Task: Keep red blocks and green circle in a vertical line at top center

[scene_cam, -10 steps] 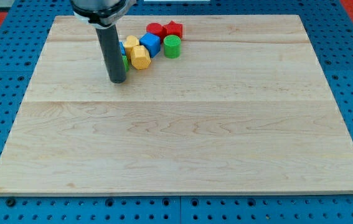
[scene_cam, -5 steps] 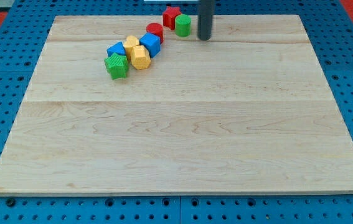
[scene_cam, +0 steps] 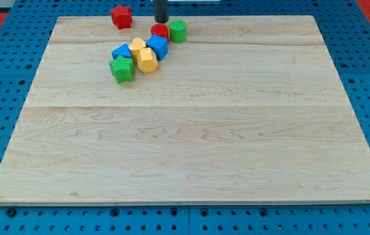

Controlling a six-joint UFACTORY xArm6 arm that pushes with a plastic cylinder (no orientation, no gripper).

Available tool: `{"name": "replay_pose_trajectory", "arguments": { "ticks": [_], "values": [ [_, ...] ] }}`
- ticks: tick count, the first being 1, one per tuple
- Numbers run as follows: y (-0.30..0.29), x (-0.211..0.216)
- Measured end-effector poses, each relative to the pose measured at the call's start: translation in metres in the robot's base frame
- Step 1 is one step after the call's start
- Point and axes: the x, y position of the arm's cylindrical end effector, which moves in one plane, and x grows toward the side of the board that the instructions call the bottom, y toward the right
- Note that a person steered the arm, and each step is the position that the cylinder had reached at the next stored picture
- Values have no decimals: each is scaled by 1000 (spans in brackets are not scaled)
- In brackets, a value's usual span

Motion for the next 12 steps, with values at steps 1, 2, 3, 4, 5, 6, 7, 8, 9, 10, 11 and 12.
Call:
{"name": "replay_pose_trajectory", "arguments": {
  "ticks": [1, 2, 3, 4, 5, 6, 7, 8, 9, 10, 11, 12],
  "values": [
    [-8, 4],
    [-70, 74],
    [-173, 105],
    [-258, 92],
    [-251, 1],
    [-246, -6],
    [-244, -6],
    [-216, -6],
    [-188, -5],
    [-134, -5],
    [-47, 15],
    [-34, 51]
  ]
}}
